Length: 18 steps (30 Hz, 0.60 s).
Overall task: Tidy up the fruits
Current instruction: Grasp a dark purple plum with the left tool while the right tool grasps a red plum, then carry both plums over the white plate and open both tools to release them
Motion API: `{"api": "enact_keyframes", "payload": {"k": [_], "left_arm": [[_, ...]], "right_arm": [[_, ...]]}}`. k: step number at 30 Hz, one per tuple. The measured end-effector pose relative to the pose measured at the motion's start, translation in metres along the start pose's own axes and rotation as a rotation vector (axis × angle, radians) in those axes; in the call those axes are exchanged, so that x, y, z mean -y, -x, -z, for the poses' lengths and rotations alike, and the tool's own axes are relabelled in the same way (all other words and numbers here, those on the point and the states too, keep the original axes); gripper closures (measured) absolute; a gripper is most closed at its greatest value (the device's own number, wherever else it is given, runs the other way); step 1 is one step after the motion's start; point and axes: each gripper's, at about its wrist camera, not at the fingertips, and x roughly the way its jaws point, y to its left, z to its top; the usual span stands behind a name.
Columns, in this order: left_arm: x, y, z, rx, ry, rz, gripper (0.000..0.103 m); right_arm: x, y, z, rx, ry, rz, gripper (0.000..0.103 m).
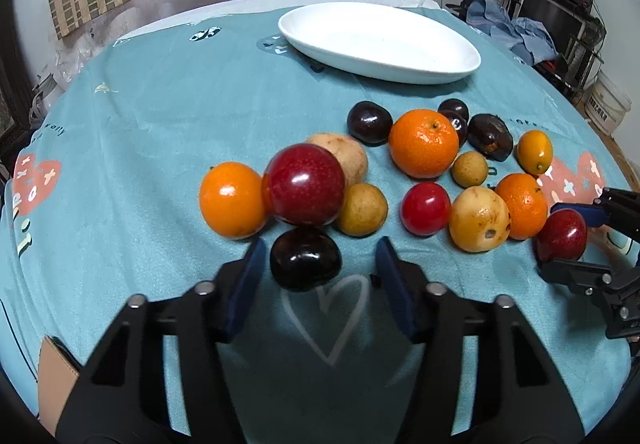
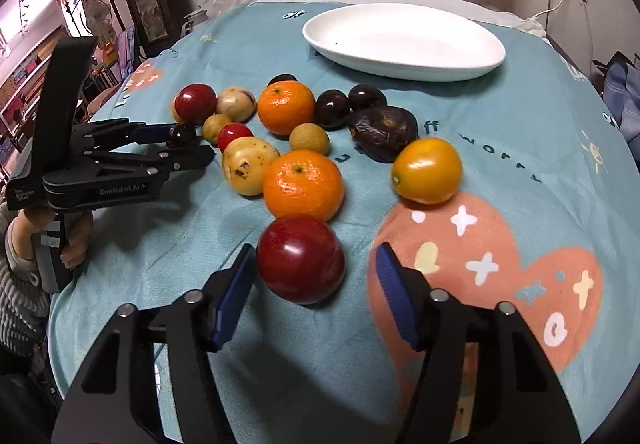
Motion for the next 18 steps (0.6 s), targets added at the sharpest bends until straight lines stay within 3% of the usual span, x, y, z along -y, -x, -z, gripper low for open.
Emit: {"api": "enact_keyframes", "payload": {"k": [2, 4, 7, 12, 18], "left_arm": [[-0.005, 0.002, 0.0, 0.007, 0.027, 0.015, 0.065], [-0.009, 0.003, 0.001, 0.012, 0.048, 0.025, 0.07], [-0.01, 0.005, 0.003, 0.018, 0.066, 0.068, 0.071], [-0.004, 0.015, 0.007, 0.059, 0.054, 0.081, 0.071], [-0.006, 0.032, 0.013, 0.105, 0.09, 0.165, 0.071]], "right_arm": [[0.002, 0.0, 0.0, 0.003, -0.014, -0.015, 0.044], [0.002, -0.001, -0.001, 0.005, -0.016, -0.019, 0.048], [-0.001, 0.001, -0.001, 0.018, -0.009, -0.039, 0.063], [0.005, 0.004, 0.0, 0.027, -0.048, -0.06, 0.063], [-0.014, 0.019, 0.014, 0.08, -0.039, -0.066, 0.063]]}}
